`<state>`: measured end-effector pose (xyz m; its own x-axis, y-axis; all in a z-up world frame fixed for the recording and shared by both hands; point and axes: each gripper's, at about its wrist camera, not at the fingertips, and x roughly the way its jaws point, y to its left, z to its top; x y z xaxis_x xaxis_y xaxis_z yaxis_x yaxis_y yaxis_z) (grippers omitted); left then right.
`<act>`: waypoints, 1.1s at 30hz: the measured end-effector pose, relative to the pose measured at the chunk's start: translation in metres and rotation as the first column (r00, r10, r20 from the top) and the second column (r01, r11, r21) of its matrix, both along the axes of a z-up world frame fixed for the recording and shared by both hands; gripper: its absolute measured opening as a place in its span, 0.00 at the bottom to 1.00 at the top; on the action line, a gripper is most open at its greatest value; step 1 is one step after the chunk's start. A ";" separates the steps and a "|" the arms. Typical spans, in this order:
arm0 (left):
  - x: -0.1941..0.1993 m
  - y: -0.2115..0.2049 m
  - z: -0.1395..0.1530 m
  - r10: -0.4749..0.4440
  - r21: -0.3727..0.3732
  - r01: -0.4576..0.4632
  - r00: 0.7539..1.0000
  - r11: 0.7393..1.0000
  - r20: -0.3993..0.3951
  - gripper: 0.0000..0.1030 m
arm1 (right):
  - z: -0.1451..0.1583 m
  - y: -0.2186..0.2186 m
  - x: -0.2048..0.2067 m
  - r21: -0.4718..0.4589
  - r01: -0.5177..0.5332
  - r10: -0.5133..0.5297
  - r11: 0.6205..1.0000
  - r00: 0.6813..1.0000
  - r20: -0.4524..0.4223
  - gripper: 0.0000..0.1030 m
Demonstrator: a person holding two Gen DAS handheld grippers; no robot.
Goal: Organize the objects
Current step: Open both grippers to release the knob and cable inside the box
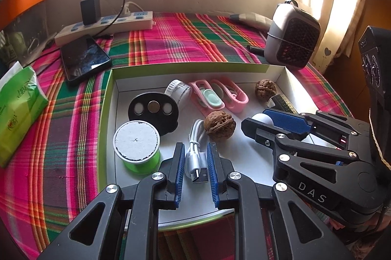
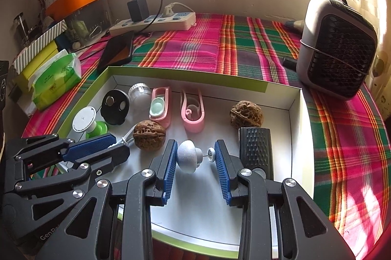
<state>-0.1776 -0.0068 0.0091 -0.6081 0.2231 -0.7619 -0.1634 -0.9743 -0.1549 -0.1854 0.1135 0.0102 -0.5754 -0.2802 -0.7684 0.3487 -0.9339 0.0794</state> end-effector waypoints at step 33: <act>0.029 0.000 0.016 0.056 -0.060 -0.058 0.998 0.997 -0.041 0.20 | 0.013 0.009 0.028 -0.013 0.043 -0.043 0.999 0.999 -0.031 0.45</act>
